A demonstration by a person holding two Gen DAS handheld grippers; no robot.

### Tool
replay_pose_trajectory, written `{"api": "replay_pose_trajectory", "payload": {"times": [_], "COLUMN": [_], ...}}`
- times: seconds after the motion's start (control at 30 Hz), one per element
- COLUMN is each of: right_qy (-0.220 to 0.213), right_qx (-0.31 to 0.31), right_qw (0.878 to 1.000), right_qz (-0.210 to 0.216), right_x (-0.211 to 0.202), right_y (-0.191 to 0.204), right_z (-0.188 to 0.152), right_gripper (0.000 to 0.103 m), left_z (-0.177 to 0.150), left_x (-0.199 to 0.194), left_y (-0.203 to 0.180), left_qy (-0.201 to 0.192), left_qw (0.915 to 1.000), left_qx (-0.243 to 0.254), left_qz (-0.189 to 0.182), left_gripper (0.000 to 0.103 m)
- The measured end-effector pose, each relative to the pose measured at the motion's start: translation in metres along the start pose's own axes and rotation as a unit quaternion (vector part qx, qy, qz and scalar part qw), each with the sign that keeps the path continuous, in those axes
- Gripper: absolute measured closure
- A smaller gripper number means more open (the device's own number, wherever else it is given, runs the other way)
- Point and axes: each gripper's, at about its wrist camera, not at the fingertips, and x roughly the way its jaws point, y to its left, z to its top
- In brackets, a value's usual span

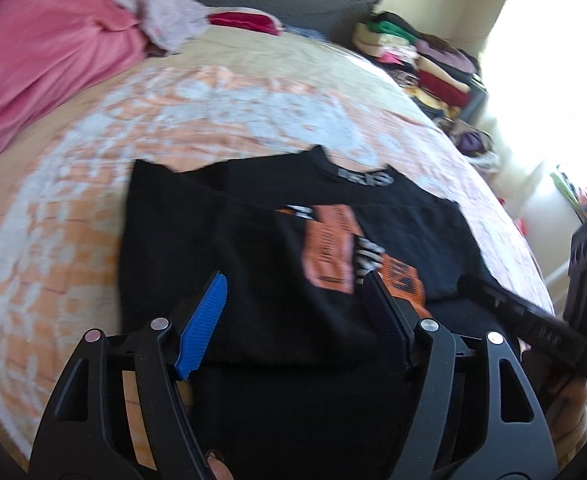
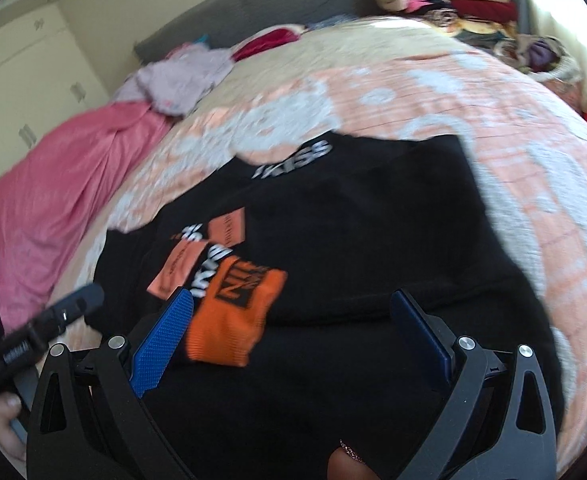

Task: Fold small clothes

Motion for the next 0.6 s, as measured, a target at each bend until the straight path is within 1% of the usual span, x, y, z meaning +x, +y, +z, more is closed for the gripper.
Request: {"api": "replay_pose_trajectory", "payload": {"times": [0.07,0.17,0.2,0.23,0.3,0.37,0.43,0.47,0.5,0.53,0.57,0.6], "right_qy": [0.015,0.031,0.038,0.045,0.043,0.041,0.04,0.038,0.034,0.027,0.021,0.013], "right_qx": [-0.018,-0.029,-0.028,-0.026,-0.021,-0.023,-0.026,-0.027,-0.029,-0.034,-0.039,-0.044], "right_qw": [1.0,0.999,0.999,0.999,0.999,0.999,0.999,0.999,0.999,0.999,0.998,0.998], "right_qz": [0.006,0.005,0.003,0.0,-0.002,0.007,0.022,0.026,0.031,0.033,0.033,0.036], "right_x": [0.016,0.035,0.041,0.047,0.054,0.054,0.054,0.054,0.052,0.049,0.047,0.042], "right_y": [0.012,0.022,0.023,0.024,0.024,0.027,0.03,0.032,0.034,0.037,0.039,0.042], "right_z": [0.0,0.001,0.0,0.0,-0.003,-0.004,-0.004,-0.004,-0.003,-0.002,0.0,0.002], "right_gripper": [0.005,0.007,0.015,0.021,0.024,0.034,0.056,0.06,0.069,0.087,0.097,0.096], "left_z": [0.001,0.003,0.002,0.002,0.002,0.001,0.001,0.002,0.002,0.002,0.003,0.003], "left_x": [-0.003,-0.008,-0.011,-0.013,-0.016,-0.017,-0.018,-0.018,-0.018,-0.018,-0.019,-0.02], "left_y": [0.01,0.021,0.023,0.028,0.032,0.036,0.042,0.043,0.044,0.046,0.047,0.047], "left_qy": [-0.004,-0.013,-0.015,-0.019,-0.022,-0.023,-0.022,-0.022,-0.022,-0.022,-0.023,-0.025], "left_qw": [0.9999,0.9995,0.9994,0.9992,0.9989,0.9987,0.9983,0.9981,0.998,0.9979,0.9978,0.9978], "left_qx": [-0.011,-0.024,-0.027,-0.033,-0.038,-0.042,-0.053,-0.056,-0.058,-0.059,-0.06,-0.061], "left_qz": [0.008,0.014,0.015,0.015,0.016,0.018,0.013,0.011,0.011,0.01,0.011,0.012], "left_gripper": [0.035,0.031,0.03,0.028,0.028,0.028,0.028,0.028,0.028,0.028,0.028,0.028]}}
